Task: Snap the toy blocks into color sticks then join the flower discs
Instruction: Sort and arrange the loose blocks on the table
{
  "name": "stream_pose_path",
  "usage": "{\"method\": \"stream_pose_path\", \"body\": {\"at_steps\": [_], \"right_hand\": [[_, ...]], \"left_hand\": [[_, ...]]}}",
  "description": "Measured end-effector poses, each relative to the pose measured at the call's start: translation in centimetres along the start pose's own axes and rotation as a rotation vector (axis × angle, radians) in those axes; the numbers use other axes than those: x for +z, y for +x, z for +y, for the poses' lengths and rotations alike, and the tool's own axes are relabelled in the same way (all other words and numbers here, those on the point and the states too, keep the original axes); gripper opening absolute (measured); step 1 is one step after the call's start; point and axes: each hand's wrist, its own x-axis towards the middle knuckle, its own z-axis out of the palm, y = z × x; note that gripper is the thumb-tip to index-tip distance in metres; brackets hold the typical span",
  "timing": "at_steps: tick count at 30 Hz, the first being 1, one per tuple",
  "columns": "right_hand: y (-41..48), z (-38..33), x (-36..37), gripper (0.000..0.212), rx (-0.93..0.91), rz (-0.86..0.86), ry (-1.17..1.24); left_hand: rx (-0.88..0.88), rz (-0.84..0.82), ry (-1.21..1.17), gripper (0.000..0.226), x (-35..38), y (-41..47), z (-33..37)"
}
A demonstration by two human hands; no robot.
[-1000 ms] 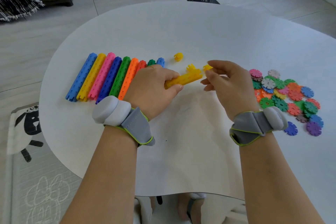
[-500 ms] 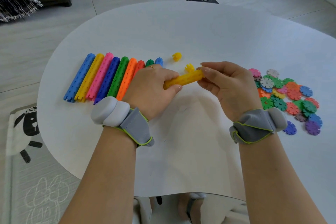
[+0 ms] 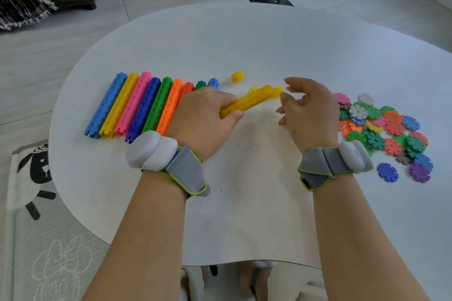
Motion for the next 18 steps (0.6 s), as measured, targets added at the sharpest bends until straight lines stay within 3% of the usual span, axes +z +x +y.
{"method": "stream_pose_path", "body": {"at_steps": [5,9,13,18], "right_hand": [[0.6,0.4,1.1,0.05,-0.095,-0.124,-0.35],[1.1,0.4,1.9,0.038,-0.058,-0.091,-0.479],[1.0,0.6,1.6,0.023,-0.024,0.011,-0.288],[0.5,0.4,0.2,0.013,0.173,-0.053,0.383]], "left_hand": [[-0.017,0.003,0.01,0.022,0.1,0.0,-0.1],[-0.011,-0.015,-0.013,0.022,0.2,0.0,0.0],[0.003,-0.027,-0.018,0.022,0.1,0.0,-0.2],[0.003,-0.017,-0.001,0.022,0.0,0.0,-0.1]]}}
